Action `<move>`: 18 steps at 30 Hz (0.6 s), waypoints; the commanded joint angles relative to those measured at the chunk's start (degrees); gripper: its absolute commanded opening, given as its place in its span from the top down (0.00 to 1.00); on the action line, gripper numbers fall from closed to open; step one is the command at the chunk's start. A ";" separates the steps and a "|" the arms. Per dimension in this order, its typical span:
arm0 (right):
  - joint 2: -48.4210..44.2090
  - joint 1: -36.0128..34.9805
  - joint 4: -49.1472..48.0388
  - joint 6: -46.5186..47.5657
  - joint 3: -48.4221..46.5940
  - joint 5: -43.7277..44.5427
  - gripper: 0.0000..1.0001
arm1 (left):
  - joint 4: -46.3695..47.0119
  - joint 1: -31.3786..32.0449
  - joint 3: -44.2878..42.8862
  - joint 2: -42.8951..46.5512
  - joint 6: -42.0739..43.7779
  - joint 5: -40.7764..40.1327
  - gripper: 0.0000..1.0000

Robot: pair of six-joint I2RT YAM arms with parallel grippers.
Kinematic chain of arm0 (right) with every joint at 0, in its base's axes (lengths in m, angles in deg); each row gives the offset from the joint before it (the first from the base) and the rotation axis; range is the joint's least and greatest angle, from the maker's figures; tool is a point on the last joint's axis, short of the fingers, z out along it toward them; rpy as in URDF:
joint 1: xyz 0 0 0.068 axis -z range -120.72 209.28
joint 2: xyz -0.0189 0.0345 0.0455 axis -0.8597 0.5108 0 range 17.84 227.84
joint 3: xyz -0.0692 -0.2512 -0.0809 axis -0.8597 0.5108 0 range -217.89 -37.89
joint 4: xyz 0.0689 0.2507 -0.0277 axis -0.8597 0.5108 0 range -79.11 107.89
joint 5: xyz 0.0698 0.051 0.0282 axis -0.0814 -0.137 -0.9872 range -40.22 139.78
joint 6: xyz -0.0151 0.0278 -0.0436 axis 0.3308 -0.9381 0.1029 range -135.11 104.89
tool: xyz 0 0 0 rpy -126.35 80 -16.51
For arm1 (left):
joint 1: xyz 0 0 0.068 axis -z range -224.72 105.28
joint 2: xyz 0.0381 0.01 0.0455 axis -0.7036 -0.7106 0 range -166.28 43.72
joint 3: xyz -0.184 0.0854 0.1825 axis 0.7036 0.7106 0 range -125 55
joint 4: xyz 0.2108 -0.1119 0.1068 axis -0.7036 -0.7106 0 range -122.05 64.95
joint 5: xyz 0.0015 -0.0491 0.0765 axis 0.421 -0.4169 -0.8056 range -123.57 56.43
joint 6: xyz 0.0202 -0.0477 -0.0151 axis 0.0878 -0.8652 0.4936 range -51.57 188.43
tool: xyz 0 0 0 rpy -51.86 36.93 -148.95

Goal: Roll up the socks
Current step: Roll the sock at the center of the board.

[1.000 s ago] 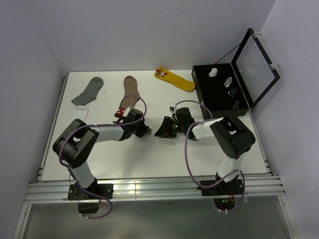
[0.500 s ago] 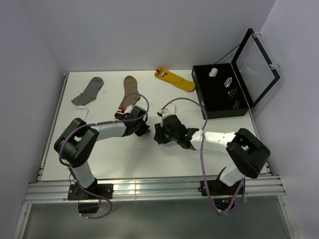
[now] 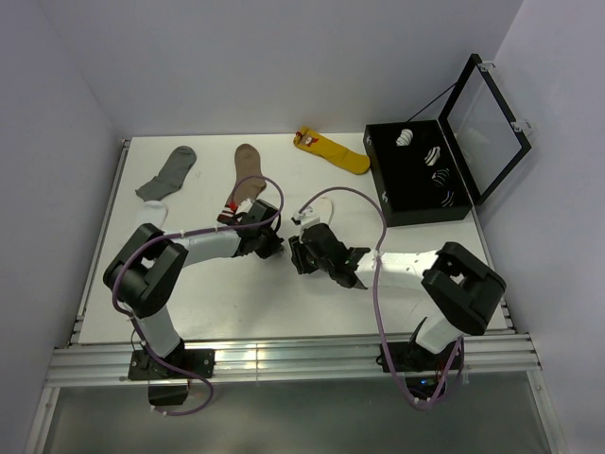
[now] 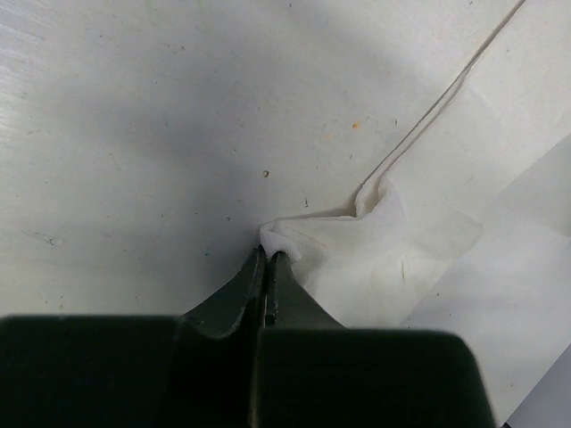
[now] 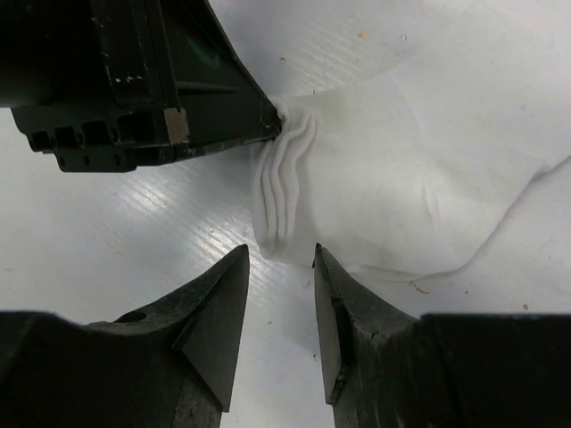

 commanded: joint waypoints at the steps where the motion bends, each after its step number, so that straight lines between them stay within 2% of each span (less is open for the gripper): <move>1: 1.14 -0.59 -4.13 1.24 -1.94 1.81 0.57 | -7.31 0.15 0.47 -2.34 1.97 -2.20 1.00; 8: 4.83 -0.59 -5.19 -0.43 -3.17 0.23 0.58 | -7.75 0.23 0.47 -2.34 1.88 -2.38 1.00; 14: 6.68 0.81 -4.31 -5.95 -2.12 2.43 0.70 | -8.02 0.23 0.56 -2.17 1.79 -2.91 1.00; 18: 6.41 3.18 -3.44 -8.16 -1.15 -0.38 0.72 | -8.19 0.23 0.38 -2.26 1.71 -3.17 1.00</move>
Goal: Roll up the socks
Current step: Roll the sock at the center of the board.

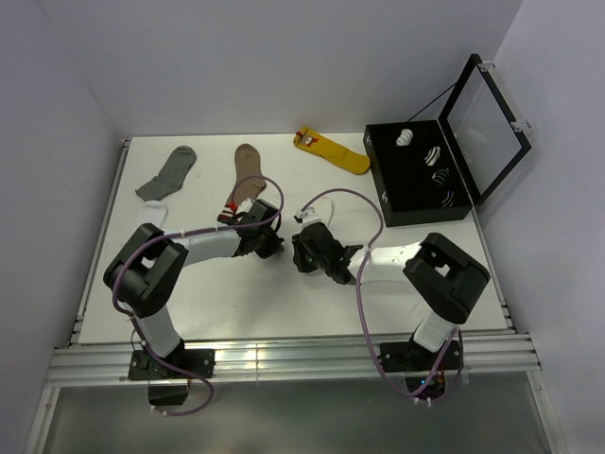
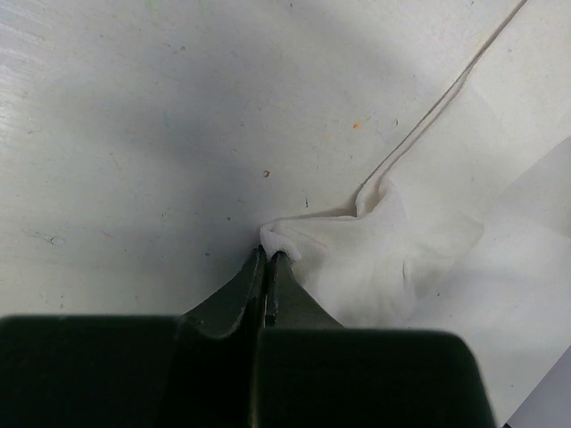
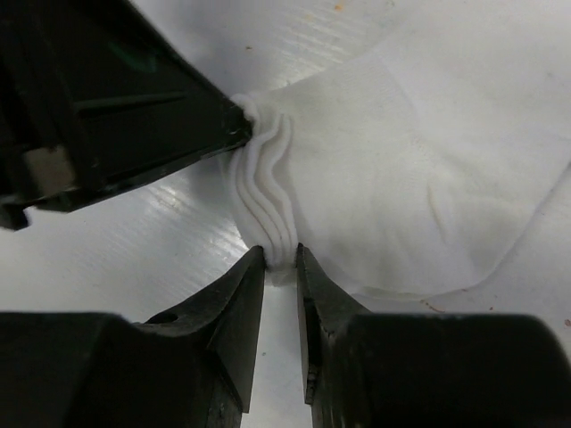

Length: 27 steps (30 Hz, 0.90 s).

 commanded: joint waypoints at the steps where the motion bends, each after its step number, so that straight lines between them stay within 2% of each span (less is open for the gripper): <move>1: -0.01 1.92 -0.24 -3.40 -0.23 -0.56 0.72 | -7.91 0.23 0.45 -2.23 1.71 -3.19 1.00; 4: -1.41 2.01 1.17 -2.88 -0.41 -1.88 0.70 | -8.52 0.23 -0.08 -2.41 1.71 -3.37 1.00; 9: -7.20 0.17 0.12 2.83 1.61 1.80 0.58 | -9.66 0.23 -1.13 -2.32 2.32 -3.72 1.00; 19: -6.88 -7.83 -5.16 16.53 2.76 12.43 0.57 | -13.79 0.23 -4.21 -2.23 3.99 -4.34 1.00; 27: -2.40 -13.01 -7.27 21.47 0.74 16.13 0.59 | -14.15 0.23 -5.09 -3.11 4.96 -3.11 1.00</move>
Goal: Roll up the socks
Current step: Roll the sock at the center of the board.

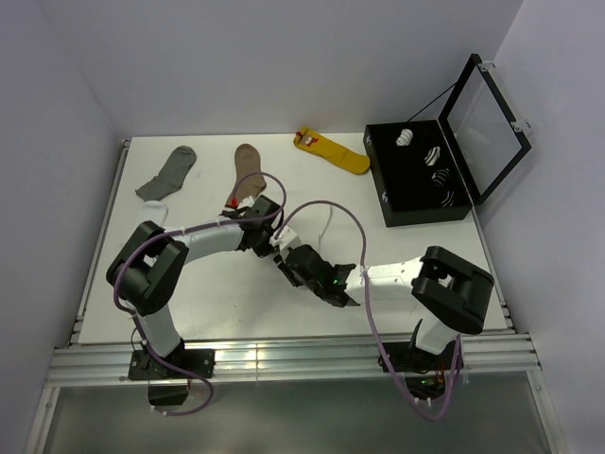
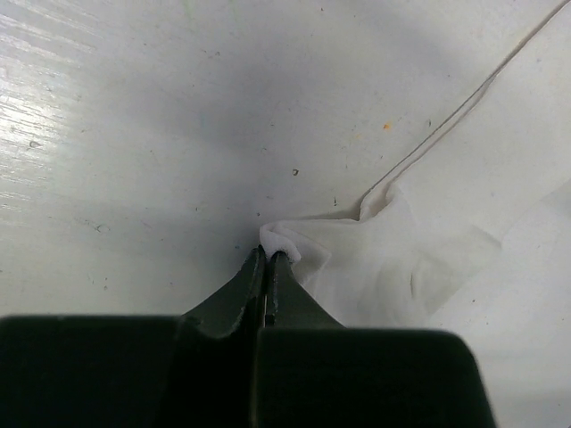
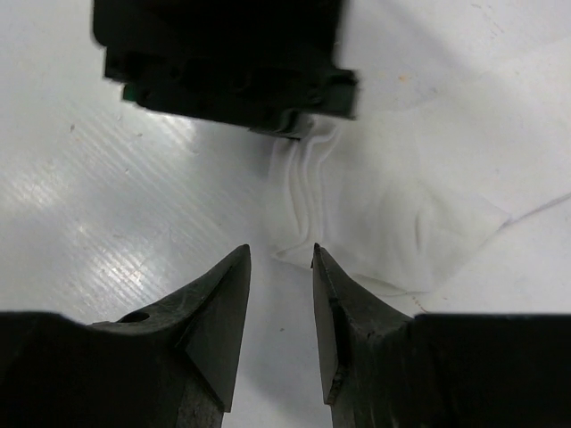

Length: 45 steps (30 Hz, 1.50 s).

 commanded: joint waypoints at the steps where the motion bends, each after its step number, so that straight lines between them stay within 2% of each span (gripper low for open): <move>1: 2.33 -1.96 -3.35 3.31 -1.69 3.81 0.59 | -5.12 0.10 -0.39 -2.09 2.44 -1.14 1.00; 16: 6.38 -2.66 -4.76 5.33 -3.80 5.48 0.54 | -5.21 0.02 -0.22 -1.82 3.24 -0.79 1.00; 31: 10.77 -1.17 -2.92 4.01 -6.44 5.21 0.54 | -5.03 0.02 0.14 -1.56 3.59 -0.43 1.00; 36: 12.09 -0.29 -1.16 0.67 -6.79 6.18 0.54 | -4.86 0.10 -0.04 -1.82 3.76 -0.17 1.00; 45: 10.86 3.05 1.21 -3.11 -6.53 0.56 0.53 | -5.12 0.10 -0.39 -1.82 4.73 -0.43 1.00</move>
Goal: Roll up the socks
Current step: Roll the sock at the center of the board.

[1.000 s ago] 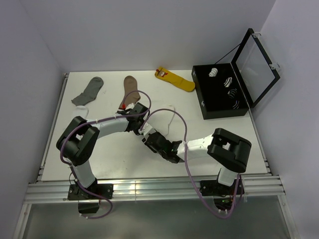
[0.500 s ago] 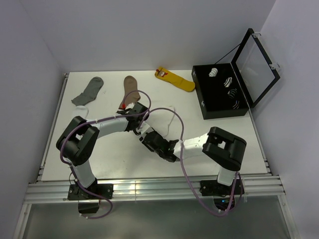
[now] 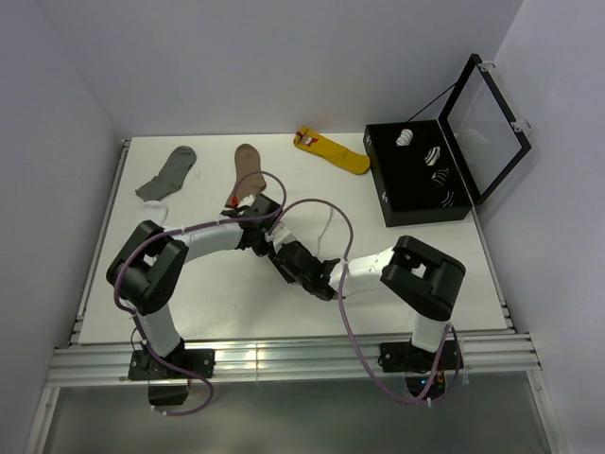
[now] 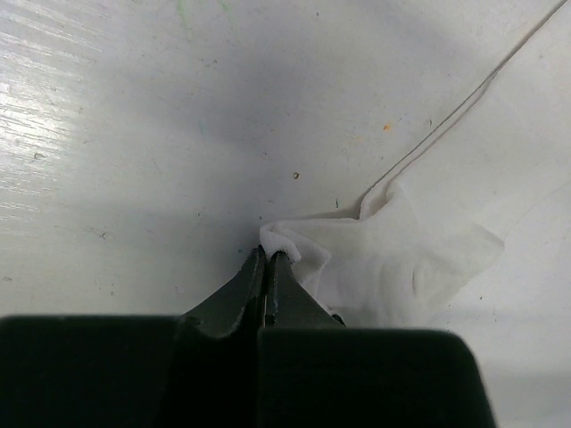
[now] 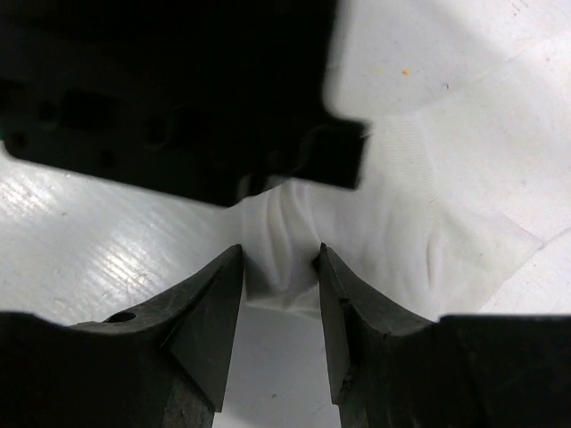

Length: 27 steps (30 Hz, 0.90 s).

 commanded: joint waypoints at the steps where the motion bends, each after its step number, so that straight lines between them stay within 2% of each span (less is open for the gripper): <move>1: 0.13 2.07 3.81 -2.80 -1.94 -2.06 0.53 | -4.64 0.52 0.16 -1.58 2.33 -1.05 1.00; 8: 1.19 4.00 7.51 -5.00 -3.35 -5.93 0.57 | -5.08 0.52 -0.20 -1.58 2.41 -1.22 1.00; 18: -0.04 4.88 11.29 -6.05 -4.14 -8.92 1.00 | -4.82 0.43 -0.11 -0.09 -0.05 -1.57 0.97; 21: -1.10 5.23 11.91 -7.37 -4.23 -11.90 1.00 | -3.77 0.34 0.85 1.66 -1.62 -1.75 0.90; 23: -1.62 6.45 12.00 -9.29 -4.05 -16.20 1.00 | -2.28 0.34 2.52 3.15 -3.38 -2.10 0.82; 24: -1.80 6.99 12.00 -9.83 -3.88 -17.87 1.00 | -1.75 0.26 3.22 5.16 -4.00 -2.36 0.76; 25: -1.98 7.60 12.00 -10.44 -3.79 -19.37 1.00 | -0.96 0.25 4.88 6.32 -5.22 -2.97 0.60; 27: -2.15 9.44 12.08 -12.29 -3.79 -23.67 1.00 | 0.63 0.17 6.48 9.64 -6.37 -3.50 0.49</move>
